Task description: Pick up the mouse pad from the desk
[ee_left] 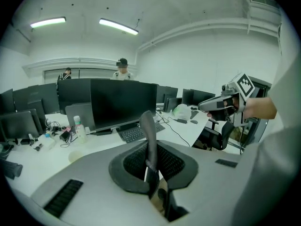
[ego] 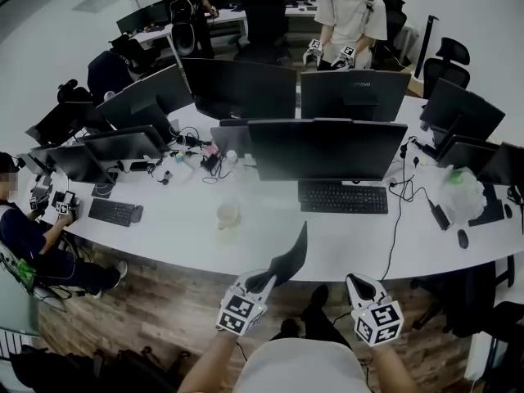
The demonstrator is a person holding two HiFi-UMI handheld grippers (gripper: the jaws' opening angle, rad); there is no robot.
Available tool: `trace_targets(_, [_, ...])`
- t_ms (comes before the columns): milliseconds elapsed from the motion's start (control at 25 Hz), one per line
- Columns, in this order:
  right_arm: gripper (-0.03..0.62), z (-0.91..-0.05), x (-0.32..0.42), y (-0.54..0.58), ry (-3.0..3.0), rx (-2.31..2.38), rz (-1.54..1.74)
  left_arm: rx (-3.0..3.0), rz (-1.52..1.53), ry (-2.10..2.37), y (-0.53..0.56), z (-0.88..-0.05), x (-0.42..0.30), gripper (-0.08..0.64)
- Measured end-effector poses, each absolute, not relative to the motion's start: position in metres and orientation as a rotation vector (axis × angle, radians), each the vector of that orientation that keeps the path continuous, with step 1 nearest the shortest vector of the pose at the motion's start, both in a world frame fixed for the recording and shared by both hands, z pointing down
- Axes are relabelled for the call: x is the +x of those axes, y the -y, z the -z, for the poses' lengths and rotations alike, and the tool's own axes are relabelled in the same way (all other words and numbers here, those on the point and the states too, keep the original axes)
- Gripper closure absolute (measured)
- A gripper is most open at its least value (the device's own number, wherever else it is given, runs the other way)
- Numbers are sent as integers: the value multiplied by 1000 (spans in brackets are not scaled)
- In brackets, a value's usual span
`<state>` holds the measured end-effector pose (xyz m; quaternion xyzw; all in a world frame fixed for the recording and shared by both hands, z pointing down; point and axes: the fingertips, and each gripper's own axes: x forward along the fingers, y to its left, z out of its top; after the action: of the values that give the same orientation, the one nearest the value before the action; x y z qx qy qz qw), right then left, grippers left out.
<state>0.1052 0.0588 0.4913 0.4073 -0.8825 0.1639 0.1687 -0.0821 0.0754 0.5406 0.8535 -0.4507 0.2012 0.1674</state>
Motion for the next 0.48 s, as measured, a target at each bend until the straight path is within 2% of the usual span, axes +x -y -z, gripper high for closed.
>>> trace_targets(480, [581,-472,112,-87,2515,1160,-352,2444,-526,1374,-103,-507,-99,515])
